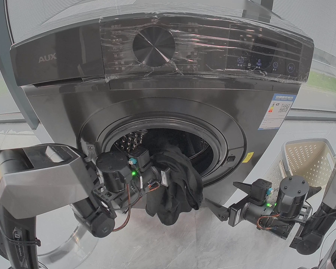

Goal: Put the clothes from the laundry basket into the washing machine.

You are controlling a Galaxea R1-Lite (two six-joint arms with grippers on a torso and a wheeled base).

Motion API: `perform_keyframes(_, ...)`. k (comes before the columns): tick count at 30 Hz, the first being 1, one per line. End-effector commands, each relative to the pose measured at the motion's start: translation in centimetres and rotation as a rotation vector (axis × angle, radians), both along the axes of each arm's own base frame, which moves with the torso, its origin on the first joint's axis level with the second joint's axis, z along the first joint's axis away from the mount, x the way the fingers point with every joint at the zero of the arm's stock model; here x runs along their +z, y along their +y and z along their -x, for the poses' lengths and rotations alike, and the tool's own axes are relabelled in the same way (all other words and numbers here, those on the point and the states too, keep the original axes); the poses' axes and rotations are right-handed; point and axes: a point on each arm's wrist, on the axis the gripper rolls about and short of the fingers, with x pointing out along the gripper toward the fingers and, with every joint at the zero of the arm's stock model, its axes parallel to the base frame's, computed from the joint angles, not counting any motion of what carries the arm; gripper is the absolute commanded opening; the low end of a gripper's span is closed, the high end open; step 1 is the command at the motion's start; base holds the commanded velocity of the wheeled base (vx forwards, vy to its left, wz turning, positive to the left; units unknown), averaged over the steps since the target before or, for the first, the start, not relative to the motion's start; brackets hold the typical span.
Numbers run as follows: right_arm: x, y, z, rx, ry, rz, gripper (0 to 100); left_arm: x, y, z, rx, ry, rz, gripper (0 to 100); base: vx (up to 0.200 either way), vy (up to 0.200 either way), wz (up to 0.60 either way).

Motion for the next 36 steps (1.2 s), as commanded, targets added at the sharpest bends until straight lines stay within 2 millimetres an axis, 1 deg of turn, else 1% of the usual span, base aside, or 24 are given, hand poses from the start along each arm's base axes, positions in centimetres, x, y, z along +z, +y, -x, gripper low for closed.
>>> perform_keyframes(1,0.1,0.0,0.1,0.002,-0.002,-0.002,100,-2.5,-0.4,-3.3,0.067,0.041,-0.02,0,0.0,0.0,0.0)
perform_keyframes(2,0.1,0.0,0.1,0.002,-0.002,-0.002,100,-2.5,-0.4,-3.3,0.069,0.041,-0.02,0,0.0,0.0,0.0)
perform_keyframes(8,-0.2,0.0,0.0,0.002,0.005,0.004,100,-3.2,-1.7,-6.0,0.146,0.041,-0.035,0,0.0,0.0,0.0)
perform_keyframes(9,-0.2,0.0,0.0,0.002,0.005,0.004,100,-3.2,-1.9,-6.2,0.15,0.039,-0.036,0,0.0,0.0,0.0)
perform_keyframes(10,-0.2,0.0,0.0,0.001,0.005,0.002,100,-3.5,-2.0,-6.9,0.161,0.04,-0.036,0,0.0,0.0,0.0)
perform_keyframes(14,-0.2,0.0,0.1,0.001,0.01,0.006,100,-4.4,-1.8,-8.5,0.181,0.063,-0.071,0,0.0,0.0,0.0)
perform_keyframes(17,-0.3,-0.1,0.1,0.003,0.011,0.008,100,-4.7,-1.3,-9.7,0.199,0.066,-0.076,0,0.0,0.0,0.0)
perform_keyframes(21,-0.3,-0.1,0.1,0.003,0.012,0.007,100,-4.9,-1.4,-10.6,0.202,0.073,-0.076,0,0.0,0.0,0.0)
perform_keyframes(25,-0.3,-0.1,0.1,0.003,0.013,0.008,100,-5.6,-1.7,-11.7,0.213,0.069,-0.081,0,0.0,0.0,0.0)
perform_keyframes(27,-0.3,-0.1,0.1,0.001,0.013,0.008,100,-6.0,-1.9,-12.5,0.219,0.063,-0.088,0,0.0,0.0,0.0)
perform_keyframes(31,-0.3,-0.1,0.2,0.001,0.014,0.009,100,-5.8,-2.3,-14.3,0.234,0.027,-0.06,0,0.0,0.0,0.0)
perform_keyframes(36,-0.3,-0.1,0.2,0.001,0.014,0.009,100,-6.2,-2.0,-15.3,0.249,0.015,-0.05,0,0.0,0.0,0.0)
